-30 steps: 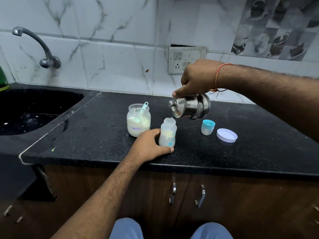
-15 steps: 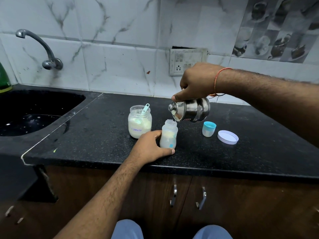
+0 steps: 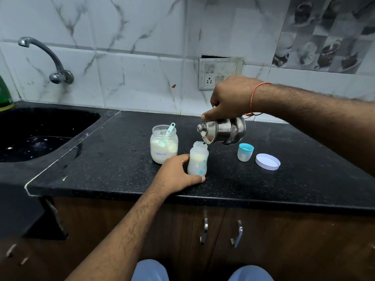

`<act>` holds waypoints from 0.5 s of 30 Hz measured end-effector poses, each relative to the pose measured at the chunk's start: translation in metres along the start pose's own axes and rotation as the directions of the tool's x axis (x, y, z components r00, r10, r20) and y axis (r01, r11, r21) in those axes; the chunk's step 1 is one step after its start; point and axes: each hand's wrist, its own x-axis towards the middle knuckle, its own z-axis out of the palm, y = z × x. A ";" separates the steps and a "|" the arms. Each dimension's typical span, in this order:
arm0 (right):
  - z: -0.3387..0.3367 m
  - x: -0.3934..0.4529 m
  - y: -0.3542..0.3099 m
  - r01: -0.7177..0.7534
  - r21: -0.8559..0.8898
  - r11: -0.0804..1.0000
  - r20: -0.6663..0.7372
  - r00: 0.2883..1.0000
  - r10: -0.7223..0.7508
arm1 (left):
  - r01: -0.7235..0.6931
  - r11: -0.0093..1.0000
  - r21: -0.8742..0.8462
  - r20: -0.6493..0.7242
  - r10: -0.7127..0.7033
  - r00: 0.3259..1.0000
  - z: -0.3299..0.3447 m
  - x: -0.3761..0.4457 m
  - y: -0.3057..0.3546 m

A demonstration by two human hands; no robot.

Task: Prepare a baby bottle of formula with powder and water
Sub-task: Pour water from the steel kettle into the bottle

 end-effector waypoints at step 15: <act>0.001 0.002 -0.002 0.008 -0.011 1.000 -0.010 1.000 -0.009 | -0.001 1.000 0.007 0.005 0.001 1.000 -0.001 0.000 0.000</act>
